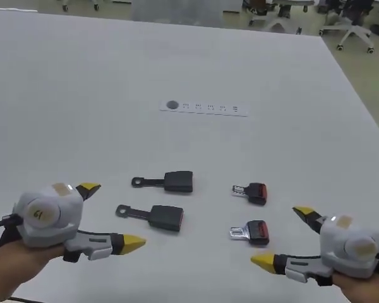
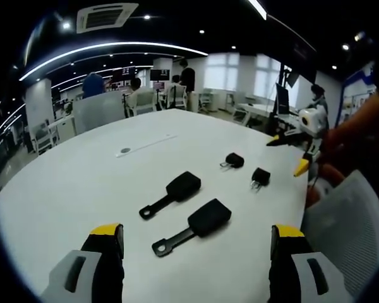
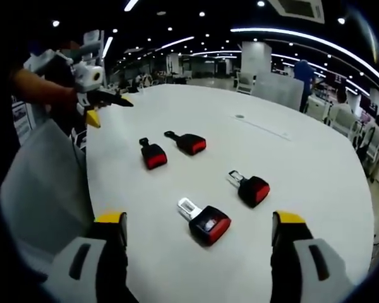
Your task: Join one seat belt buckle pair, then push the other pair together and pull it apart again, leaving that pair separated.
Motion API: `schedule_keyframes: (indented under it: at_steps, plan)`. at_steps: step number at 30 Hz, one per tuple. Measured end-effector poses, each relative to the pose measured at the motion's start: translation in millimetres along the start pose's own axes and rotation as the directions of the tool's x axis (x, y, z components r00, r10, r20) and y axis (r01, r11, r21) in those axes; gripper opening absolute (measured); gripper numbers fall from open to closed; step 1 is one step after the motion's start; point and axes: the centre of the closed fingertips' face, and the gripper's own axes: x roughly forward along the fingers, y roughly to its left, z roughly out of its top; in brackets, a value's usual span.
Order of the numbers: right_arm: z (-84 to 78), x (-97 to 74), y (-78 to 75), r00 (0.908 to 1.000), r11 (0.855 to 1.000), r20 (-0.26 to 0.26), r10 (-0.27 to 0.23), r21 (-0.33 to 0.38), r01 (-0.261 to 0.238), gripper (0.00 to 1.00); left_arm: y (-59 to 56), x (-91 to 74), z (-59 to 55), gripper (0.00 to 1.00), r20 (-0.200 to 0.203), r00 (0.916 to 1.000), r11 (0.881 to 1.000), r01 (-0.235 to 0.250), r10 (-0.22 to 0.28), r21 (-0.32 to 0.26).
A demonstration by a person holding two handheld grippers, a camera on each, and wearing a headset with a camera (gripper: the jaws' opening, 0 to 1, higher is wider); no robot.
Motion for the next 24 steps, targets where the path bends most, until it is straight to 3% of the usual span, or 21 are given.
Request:
schedule_keyframes:
  at_steps: [15, 24]
  plan:
    - [-4.9, 8.3, 1.1, 0.998, 0.998, -0.032, 0.055, -0.02, -0.055, 0.95, 1.4, 13.6, 3.6, 0.98, -0.031, 0.9987, 0.997, 0.041, -0.04, 0.058]
    - [-10.6, 16.0, 0.7, 0.9917, 0.993, -0.071, 0.107, -0.051, -0.111, 0.9, 2.2, 26.7, 4.2, 0.96, -0.053, 0.9956, 0.992, 0.082, -0.078, 0.093]
